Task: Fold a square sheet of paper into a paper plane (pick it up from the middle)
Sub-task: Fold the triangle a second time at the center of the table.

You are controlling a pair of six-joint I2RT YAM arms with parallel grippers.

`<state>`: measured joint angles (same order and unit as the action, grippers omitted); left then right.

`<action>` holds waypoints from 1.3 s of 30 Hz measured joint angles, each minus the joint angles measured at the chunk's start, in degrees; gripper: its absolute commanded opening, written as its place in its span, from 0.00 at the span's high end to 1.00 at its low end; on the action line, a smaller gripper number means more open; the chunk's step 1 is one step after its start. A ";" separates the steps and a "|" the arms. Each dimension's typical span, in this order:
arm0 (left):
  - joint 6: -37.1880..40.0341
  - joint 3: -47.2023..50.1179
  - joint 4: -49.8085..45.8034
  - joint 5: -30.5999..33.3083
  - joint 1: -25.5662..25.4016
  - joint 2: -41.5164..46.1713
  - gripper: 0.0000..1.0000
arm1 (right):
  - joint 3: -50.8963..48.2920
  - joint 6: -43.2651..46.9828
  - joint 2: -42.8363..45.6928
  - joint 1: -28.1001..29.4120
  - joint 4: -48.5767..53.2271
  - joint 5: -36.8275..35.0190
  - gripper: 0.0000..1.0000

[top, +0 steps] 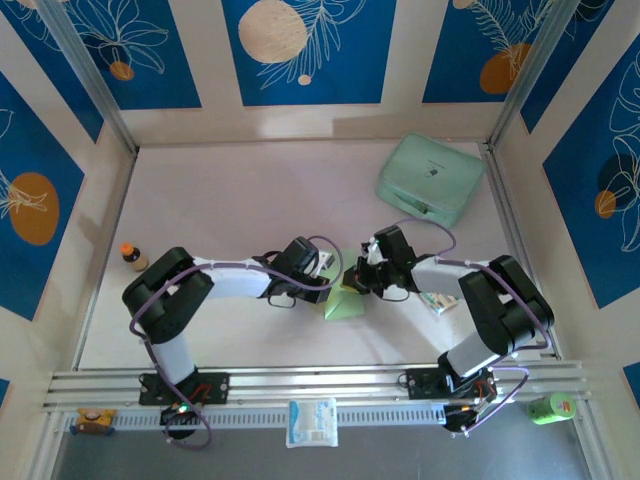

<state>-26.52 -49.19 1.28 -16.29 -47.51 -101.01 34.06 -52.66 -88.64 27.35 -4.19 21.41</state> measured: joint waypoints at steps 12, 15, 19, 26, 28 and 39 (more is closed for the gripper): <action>-0.02 -0.04 -0.09 0.07 0.02 0.00 0.85 | -2.23 -1.01 -3.48 0.39 -2.75 0.00 0.99; -0.13 -0.28 -0.31 0.07 0.00 0.17 0.71 | -2.27 -1.03 -3.48 0.39 -3.08 -0.07 0.99; -1.09 -0.61 -2.64 2.05 0.04 2.16 0.57 | -2.27 -1.29 -3.48 0.39 -3.15 -0.22 0.99; -4.07 -0.63 -5.20 4.07 0.09 7.93 0.73 | -2.36 -1.84 -3.48 0.39 -3.41 -0.22 1.00; -5.27 -0.98 -5.14 2.29 0.11 8.52 0.83 | -2.36 -1.86 -3.48 0.39 -3.41 -0.22 1.00; -11.19 -3.10 -1.55 -15.08 -0.11 3.17 1.00 | -2.36 -1.88 -3.48 0.39 -3.37 -0.22 1.00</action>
<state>-37.71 -52.29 -0.27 -31.38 -47.62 -97.84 31.70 -54.54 -92.12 27.75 -7.55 21.19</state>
